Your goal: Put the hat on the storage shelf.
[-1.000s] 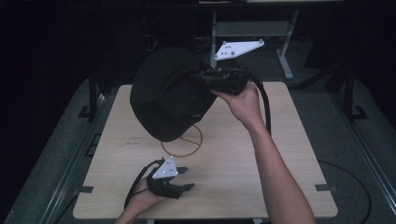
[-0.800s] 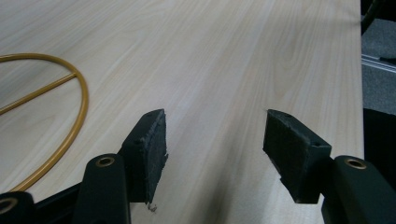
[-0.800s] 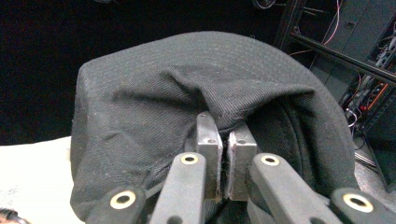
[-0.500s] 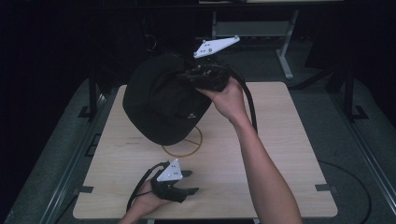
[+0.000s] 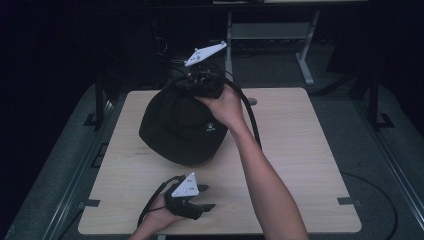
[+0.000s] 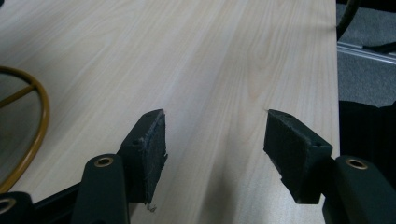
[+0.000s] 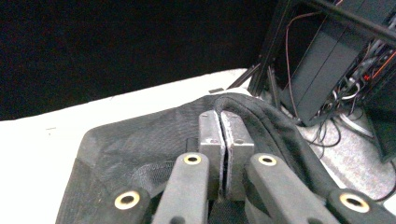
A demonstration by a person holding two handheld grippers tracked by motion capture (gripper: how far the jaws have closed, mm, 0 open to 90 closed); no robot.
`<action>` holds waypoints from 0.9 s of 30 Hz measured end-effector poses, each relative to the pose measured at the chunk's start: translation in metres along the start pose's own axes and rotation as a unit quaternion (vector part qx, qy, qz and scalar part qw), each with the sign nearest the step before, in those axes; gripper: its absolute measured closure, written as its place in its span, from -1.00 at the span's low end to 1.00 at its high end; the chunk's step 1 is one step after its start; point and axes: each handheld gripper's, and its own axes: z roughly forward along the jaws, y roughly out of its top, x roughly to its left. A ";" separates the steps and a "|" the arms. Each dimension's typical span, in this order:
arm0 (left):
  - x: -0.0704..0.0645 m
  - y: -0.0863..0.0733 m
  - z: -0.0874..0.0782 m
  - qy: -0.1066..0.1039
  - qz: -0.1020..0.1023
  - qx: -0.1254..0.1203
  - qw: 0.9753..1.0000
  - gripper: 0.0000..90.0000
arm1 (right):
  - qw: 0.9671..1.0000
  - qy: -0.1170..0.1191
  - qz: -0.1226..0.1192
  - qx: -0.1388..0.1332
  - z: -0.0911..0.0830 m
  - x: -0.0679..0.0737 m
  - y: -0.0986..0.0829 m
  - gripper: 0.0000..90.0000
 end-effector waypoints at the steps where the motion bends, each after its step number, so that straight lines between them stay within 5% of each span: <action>1: 0.000 0.000 0.000 0.000 -0.001 0.001 1.000 -0.16 | 1.000 0.002 0.008 0.002 0.004 0.001 -0.001 0.94; 8: -0.001 0.000 -0.001 0.001 -0.002 -0.003 1.000 -0.16 | 1.000 0.020 0.021 -0.006 0.011 0.000 -0.004 0.62; 13: -0.002 0.000 -0.001 0.001 -0.002 -0.001 1.000 -0.17 | 1.000 0.020 0.017 -0.017 0.000 -0.002 -0.009 0.33; 17: -0.002 0.000 -0.001 0.006 -0.002 0.001 1.000 -0.17 | 0.998 0.031 0.041 -0.031 -0.012 -0.004 -0.011 0.05; 27: -0.002 0.000 -0.001 0.007 -0.001 0.004 1.000 -0.18 | 0.997 0.020 0.052 -0.051 -0.041 -0.010 -0.023 -0.14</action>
